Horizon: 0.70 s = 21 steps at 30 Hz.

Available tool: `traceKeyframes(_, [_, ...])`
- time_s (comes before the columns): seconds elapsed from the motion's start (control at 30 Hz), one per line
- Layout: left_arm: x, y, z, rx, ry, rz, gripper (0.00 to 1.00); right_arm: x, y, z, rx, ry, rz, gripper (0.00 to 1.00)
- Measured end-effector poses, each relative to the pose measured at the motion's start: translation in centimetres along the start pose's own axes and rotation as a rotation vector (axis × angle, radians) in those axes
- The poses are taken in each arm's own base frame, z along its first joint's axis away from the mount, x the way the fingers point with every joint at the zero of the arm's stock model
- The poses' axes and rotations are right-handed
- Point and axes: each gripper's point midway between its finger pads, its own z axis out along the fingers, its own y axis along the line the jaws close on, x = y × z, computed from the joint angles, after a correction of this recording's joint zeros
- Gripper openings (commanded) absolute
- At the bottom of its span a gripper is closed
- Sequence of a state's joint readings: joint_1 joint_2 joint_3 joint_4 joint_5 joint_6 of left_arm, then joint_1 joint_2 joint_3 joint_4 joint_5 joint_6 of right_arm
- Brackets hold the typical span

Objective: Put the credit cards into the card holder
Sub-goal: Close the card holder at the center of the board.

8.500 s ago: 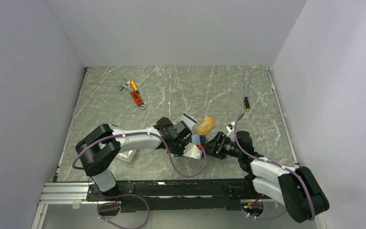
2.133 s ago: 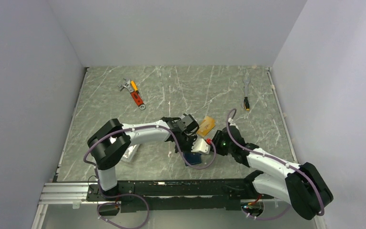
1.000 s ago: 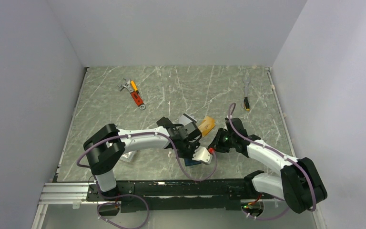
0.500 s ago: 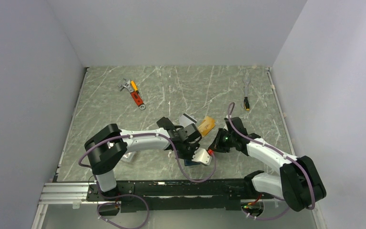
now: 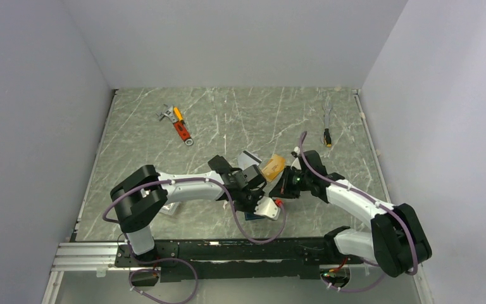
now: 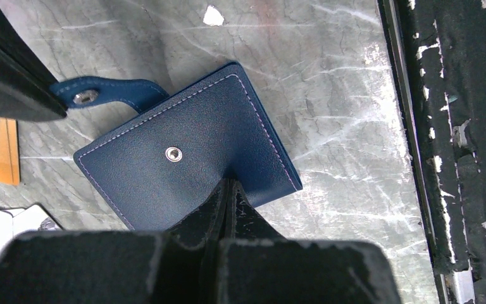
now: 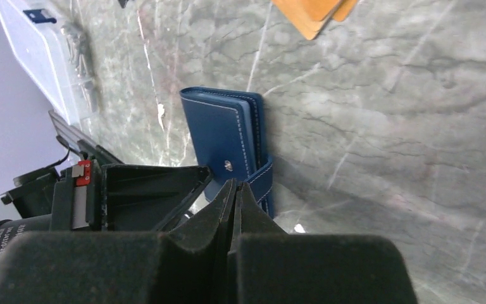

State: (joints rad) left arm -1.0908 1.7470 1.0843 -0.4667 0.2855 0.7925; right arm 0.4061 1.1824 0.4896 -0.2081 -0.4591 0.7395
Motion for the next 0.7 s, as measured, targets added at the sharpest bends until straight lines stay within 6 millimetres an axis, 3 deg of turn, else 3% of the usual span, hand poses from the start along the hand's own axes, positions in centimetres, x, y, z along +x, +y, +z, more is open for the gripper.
traceKeyframes(0.4, [0.0,0.1,-0.1,-0.015,-0.007,0.012,0.0,1.5,1.5,2.0,-0.011,0.102,-0.029,0.0])
traceKeyframes(0.7, [0.1,0.1,0.0,-0.02,-0.011,0.015,0.0,1.7,1.9,2.4,-0.003,0.111,-0.033,0.0])
